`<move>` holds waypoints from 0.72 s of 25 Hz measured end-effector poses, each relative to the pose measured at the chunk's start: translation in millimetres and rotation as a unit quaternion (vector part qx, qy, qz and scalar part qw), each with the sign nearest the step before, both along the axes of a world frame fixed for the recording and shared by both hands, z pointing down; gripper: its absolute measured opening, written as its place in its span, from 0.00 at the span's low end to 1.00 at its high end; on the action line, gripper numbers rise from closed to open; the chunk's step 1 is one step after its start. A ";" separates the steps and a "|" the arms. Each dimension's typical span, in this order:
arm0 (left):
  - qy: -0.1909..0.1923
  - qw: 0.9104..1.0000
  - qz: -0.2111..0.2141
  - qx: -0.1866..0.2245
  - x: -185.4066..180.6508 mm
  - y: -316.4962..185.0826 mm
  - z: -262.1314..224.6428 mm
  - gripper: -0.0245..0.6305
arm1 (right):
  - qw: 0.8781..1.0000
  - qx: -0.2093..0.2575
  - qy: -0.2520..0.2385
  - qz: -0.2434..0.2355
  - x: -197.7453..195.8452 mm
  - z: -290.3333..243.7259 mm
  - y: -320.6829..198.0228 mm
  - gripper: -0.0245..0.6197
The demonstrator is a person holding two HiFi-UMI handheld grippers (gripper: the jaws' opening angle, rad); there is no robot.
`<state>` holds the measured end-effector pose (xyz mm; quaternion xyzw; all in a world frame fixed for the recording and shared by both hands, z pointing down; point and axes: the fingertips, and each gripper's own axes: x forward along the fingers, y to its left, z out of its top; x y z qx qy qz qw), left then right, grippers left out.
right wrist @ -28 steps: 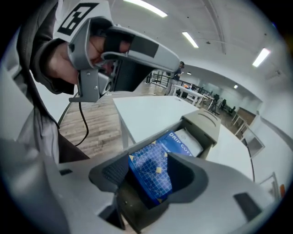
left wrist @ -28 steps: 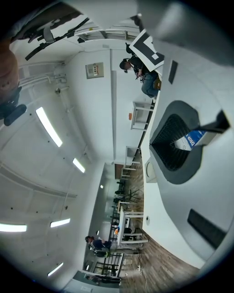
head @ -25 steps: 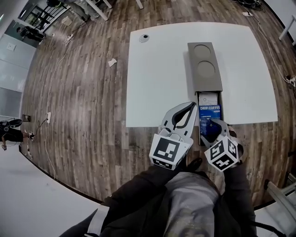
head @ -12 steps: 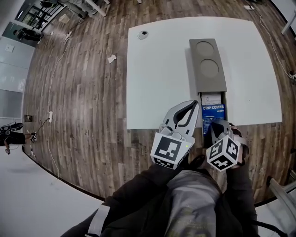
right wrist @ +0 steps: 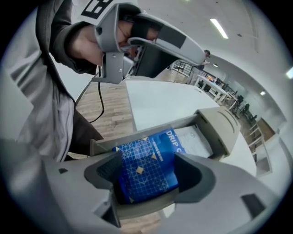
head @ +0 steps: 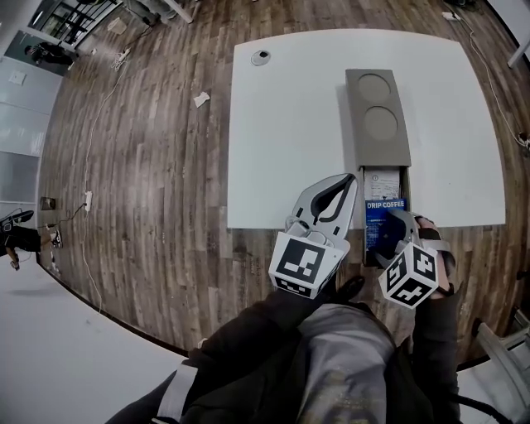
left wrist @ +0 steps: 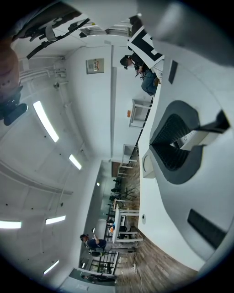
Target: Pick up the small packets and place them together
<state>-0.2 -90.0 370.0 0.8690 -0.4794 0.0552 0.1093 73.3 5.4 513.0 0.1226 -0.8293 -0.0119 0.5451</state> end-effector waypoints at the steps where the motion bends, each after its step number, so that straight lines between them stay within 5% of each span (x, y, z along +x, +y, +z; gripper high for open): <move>1: 0.000 1.000 -0.004 0.001 -2.8 -2.1 -0.5 0.04 | 1.000 -0.003 0.006 -0.002 -0.7 2.4 -0.5 0.57; 7: -0.002 1.000 -0.017 -0.002 -14.6 -7.0 1.1 0.04 | 1.000 -0.002 0.023 0.009 -1.4 8.5 -7.0 0.57; 11: -0.003 1.000 -0.017 -0.004 -13.6 -7.8 3.1 0.04 | 0.999 0.026 0.019 0.030 0.7 3.5 -17.5 0.35; 18: -0.009 1.000 -0.008 -0.001 -8.6 -6.6 1.1 0.04 | 0.997 0.057 -0.012 0.059 -0.8 -20.1 -25.1 0.22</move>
